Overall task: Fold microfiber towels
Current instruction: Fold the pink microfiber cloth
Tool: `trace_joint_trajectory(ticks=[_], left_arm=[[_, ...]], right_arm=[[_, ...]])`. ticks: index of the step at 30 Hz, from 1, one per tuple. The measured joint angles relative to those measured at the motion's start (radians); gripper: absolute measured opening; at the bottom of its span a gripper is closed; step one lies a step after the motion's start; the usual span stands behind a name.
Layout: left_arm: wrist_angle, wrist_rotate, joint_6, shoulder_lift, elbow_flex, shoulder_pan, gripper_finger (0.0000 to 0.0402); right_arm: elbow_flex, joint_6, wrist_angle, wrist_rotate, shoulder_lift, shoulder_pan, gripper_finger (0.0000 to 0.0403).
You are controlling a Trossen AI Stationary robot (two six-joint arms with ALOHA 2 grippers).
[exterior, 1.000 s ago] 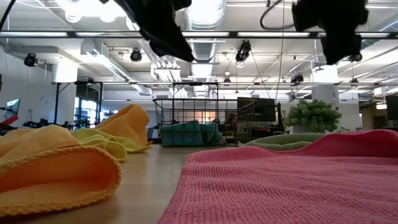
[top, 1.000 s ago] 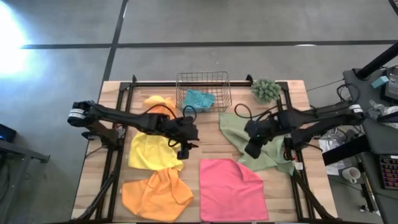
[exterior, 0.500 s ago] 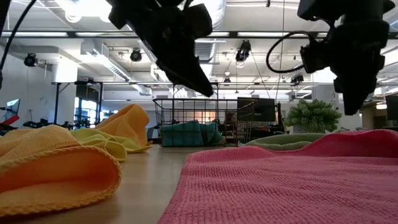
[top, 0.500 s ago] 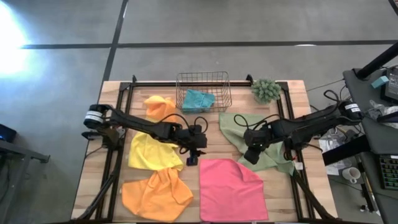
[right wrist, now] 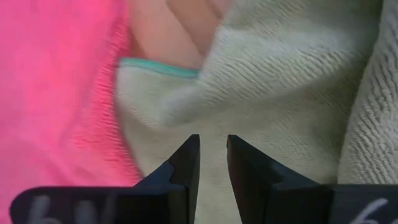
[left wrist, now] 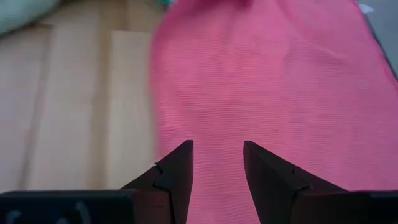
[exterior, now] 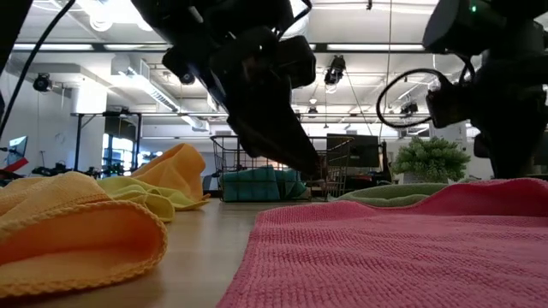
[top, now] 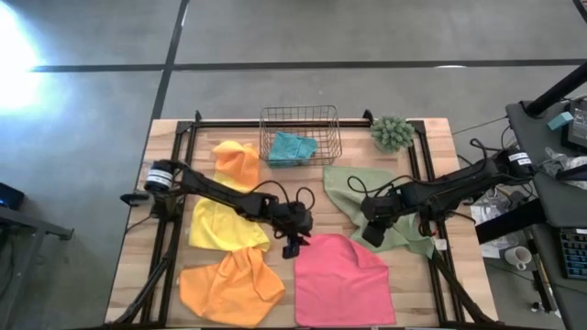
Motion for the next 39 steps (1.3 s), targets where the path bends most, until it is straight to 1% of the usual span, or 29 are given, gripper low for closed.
trace_joint_trajectory(ticks=[5, 8, 13, 17, 27, 31, 33, 35, 37, 39], left_arm=[[0.001, 0.004, -0.025, 0.024, 0.001, -0.015, 0.0125], [0.014, 0.005, -0.025, 0.032, 0.001, -0.016, 0.0125], [0.011, 0.007, -0.026, 0.048, 0.001, -0.020, 0.0125], [0.012, 0.007, -0.027, 0.071, 0.001, -0.025, 0.0125], [0.005, 0.007, -0.025, 0.090, 0.001, -0.023, 0.0125], [-0.019, -0.032, -0.024, 0.090, 0.002, -0.023, 0.0125], [-0.041, -0.070, -0.024, 0.088, 0.002, -0.023, 0.0125], [-0.065, -0.100, -0.024, 0.086, 0.002, -0.022, 0.0125], [-0.080, -0.116, -0.023, 0.086, 0.002, -0.022, 0.0125], [-0.096, -0.133, -0.021, 0.085, 0.000, -0.022, 0.0125]], right_arm=[[-0.058, -0.017, 0.023, 0.017, 0.000, -0.031, 0.0073], [-0.094, -0.036, 0.072, 0.019, 0.000, -0.069, 0.0073], [-0.114, -0.072, 0.102, 0.019, 0.016, -0.132, 0.0073], [-0.106, -0.138, 0.106, 0.037, 0.033, -0.194, 0.0073], [-0.063, -0.262, 0.104, 0.174, 0.062, -0.421, 0.0073], [-0.022, -0.287, 0.096, 0.195, 0.061, -0.485, 0.0073], [0.016, -0.292, 0.084, 0.176, 0.048, -0.486, 0.0073], [0.059, -0.298, 0.054, 0.131, 0.029, -0.464, 0.0073], [0.107, -0.289, 0.012, 0.108, 0.007, -0.429, 0.0073], [0.153, -0.263, -0.046, 0.108, -0.011, -0.376, 0.0073]])
